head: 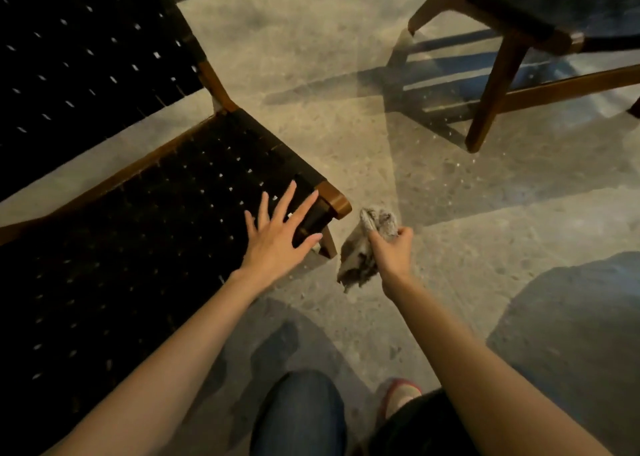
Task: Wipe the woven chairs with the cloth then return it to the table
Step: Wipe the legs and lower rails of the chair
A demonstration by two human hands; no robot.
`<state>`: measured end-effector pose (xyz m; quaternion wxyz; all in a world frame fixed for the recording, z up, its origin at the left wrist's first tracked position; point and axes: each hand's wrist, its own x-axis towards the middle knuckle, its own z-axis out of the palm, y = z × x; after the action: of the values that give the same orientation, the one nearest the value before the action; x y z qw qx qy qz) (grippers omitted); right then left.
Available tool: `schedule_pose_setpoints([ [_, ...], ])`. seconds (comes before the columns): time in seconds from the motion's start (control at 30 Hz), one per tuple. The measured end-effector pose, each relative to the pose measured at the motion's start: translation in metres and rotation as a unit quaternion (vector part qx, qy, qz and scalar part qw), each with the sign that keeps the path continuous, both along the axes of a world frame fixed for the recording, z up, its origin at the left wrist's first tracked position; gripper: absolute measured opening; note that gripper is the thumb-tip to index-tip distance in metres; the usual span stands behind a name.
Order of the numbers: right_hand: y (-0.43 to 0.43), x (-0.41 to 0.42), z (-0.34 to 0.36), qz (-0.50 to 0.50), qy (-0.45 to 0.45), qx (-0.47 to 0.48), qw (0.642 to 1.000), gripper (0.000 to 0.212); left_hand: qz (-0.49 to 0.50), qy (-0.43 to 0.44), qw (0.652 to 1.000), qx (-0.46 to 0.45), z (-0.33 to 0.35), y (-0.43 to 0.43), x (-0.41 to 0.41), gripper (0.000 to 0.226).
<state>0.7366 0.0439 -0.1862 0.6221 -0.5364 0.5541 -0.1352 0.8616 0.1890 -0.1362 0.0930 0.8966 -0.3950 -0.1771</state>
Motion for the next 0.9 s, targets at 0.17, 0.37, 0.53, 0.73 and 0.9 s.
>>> schedule_pose_setpoints([
  [0.17,0.006,0.040,-0.070,-0.012,-0.060,0.010,0.998,0.036,-0.011,-0.069,0.994,-0.089,-0.027,0.004,0.009,0.070],
  [0.37,0.016,0.075,-0.093,-0.015,-0.146,0.008,0.989,0.037,-0.017,-0.165,0.982,-0.091,-0.030,0.006,0.001,0.068],
  [0.53,0.019,0.085,-0.093,0.018,-0.186,-0.006,0.982,0.044,-0.041,-0.321,0.942,-0.084,-0.038,0.013,-0.018,0.062],
  [0.73,0.017,0.077,-0.100,-0.001,-0.231,0.007,0.973,0.038,-0.202,-0.407,0.864,-0.215,-0.081,0.027,-0.042,0.035],
  [0.9,0.002,0.064,-0.112,-0.013,-0.234,-0.009,0.972,0.033,-0.150,-0.212,0.965,-0.049,-0.140,0.043,-0.060,0.061],
])
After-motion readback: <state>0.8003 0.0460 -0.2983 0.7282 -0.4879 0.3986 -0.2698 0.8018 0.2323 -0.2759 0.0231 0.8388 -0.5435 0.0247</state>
